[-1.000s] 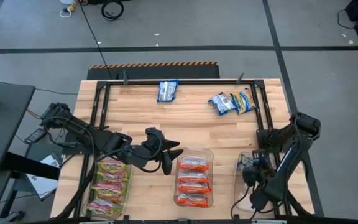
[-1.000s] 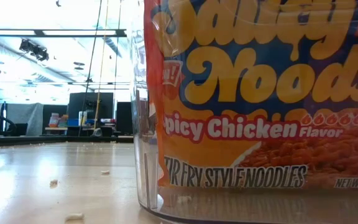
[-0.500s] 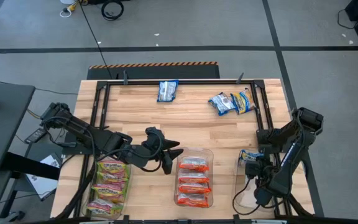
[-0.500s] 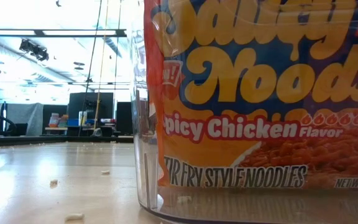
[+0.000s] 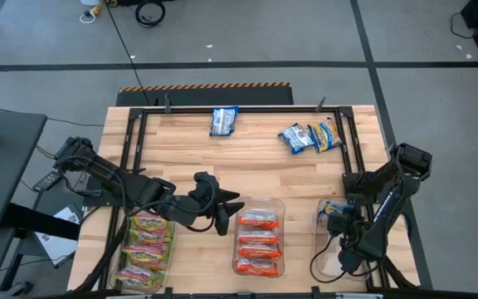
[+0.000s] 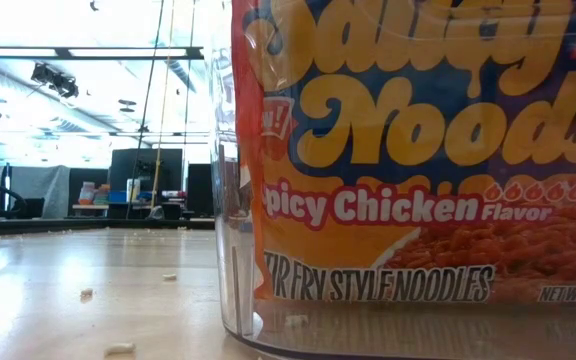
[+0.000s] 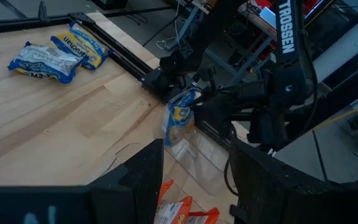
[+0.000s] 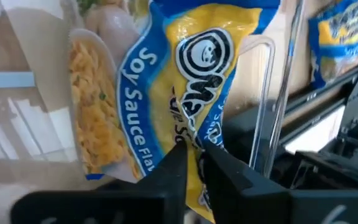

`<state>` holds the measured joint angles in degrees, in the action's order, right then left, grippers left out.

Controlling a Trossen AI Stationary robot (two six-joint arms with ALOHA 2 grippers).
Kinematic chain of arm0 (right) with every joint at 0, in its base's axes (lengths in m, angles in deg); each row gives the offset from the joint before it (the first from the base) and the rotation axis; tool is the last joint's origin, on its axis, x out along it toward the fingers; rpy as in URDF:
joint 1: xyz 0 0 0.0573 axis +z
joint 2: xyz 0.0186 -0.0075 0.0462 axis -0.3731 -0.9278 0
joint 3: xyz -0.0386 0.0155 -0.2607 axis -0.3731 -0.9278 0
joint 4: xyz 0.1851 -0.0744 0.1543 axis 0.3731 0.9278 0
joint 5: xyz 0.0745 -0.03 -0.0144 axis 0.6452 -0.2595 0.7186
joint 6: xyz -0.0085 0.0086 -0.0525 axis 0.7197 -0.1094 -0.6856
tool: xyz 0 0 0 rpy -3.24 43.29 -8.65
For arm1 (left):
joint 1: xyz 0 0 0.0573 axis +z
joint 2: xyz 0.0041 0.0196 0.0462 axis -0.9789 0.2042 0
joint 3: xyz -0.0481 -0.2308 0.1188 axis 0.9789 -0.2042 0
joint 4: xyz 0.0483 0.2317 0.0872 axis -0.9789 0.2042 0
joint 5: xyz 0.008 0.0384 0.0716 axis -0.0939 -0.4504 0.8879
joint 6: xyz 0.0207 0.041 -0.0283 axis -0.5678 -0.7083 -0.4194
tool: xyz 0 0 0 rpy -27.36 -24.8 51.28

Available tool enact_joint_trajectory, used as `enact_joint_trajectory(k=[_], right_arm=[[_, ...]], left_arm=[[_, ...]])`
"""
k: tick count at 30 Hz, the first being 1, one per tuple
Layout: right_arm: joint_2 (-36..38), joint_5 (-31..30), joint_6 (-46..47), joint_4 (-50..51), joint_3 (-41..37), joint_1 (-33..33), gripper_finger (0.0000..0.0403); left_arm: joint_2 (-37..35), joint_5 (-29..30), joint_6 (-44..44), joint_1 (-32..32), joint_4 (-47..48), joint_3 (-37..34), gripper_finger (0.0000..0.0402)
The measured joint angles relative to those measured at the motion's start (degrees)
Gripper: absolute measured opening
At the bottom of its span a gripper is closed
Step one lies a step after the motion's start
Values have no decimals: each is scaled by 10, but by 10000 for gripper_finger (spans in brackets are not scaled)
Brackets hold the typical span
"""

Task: Sort Maruchan noodles
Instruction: Put the blue noodle pack into the right transparent bin

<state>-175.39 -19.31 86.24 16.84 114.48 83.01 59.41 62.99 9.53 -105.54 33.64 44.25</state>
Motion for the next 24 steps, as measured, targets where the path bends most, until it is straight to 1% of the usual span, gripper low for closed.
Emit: enact_joint_trajectory(k=[5, 8, 11, 16, 19, 21, 24], right_arm=[[1, 7, 0, 21, 21, 0, 95], [1, 5, 0, 48, 44, 0, 121], [5, 5, -5, 50, 69, 0, 144], [18, 5, 10, 51, 113, 0, 167], [35, 3, 58, 51, 138, -9, 176], [56, -15, 106, 51, 157, -31, 183], [103, -81, 154, 52, 172, -87, 197]], left_arm=[[0, 0, -1, -3, 0, 0, 188], [0, 0, -1, -3, 0, 0, 188], [0, 0, -1, -3, 0, 0, 188], [0, 0, -1, -3, 0, 0, 188], [0, -1, 1, -3, -2, 0, 188], [0, -1, 7, -4, -12, 0, 188], [1, 0, 0, -12, -53, 0, 188]])
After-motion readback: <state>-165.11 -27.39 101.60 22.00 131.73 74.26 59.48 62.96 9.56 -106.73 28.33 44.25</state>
